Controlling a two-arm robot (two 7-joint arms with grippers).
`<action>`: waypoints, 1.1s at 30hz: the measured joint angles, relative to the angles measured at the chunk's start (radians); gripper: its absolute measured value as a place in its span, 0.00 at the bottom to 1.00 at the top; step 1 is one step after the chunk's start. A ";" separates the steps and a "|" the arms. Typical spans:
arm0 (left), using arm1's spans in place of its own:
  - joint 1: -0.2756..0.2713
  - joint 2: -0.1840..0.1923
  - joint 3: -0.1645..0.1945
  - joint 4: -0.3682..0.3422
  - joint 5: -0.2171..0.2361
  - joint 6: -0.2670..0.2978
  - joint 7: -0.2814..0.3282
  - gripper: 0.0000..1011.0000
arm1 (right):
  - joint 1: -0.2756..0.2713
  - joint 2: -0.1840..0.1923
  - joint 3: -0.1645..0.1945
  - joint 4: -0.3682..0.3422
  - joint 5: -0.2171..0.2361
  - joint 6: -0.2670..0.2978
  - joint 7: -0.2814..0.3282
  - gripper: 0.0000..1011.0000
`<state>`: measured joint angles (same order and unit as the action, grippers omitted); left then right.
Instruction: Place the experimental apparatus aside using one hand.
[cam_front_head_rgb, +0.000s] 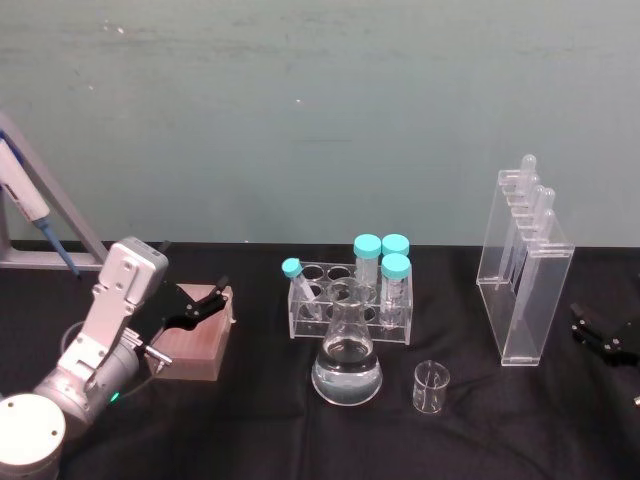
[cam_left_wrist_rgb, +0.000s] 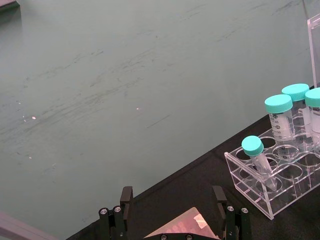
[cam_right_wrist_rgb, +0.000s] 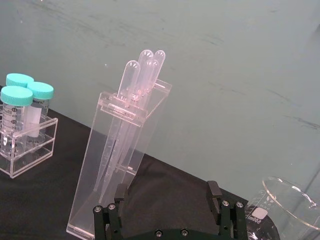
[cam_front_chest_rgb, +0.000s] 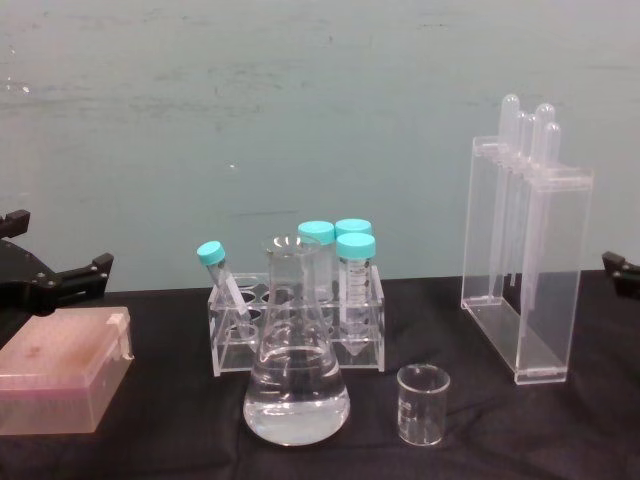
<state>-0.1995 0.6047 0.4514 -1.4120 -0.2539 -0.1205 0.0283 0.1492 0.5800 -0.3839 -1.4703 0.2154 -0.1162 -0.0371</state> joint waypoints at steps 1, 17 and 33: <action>0.000 0.000 0.000 0.000 0.000 0.000 0.000 0.99 | 0.000 0.000 0.000 0.000 0.000 0.000 0.000 0.99; 0.000 0.000 0.000 0.000 0.000 0.000 0.000 0.99 | -0.068 -0.015 0.052 -0.120 -0.007 0.061 -0.003 0.99; 0.000 0.000 0.000 0.000 0.000 0.000 0.000 0.99 | -0.083 -0.086 0.071 -0.148 -0.013 0.042 0.028 0.99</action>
<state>-0.1995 0.6047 0.4514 -1.4120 -0.2539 -0.1205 0.0283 0.0667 0.4942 -0.3131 -1.6181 0.2022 -0.0743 -0.0088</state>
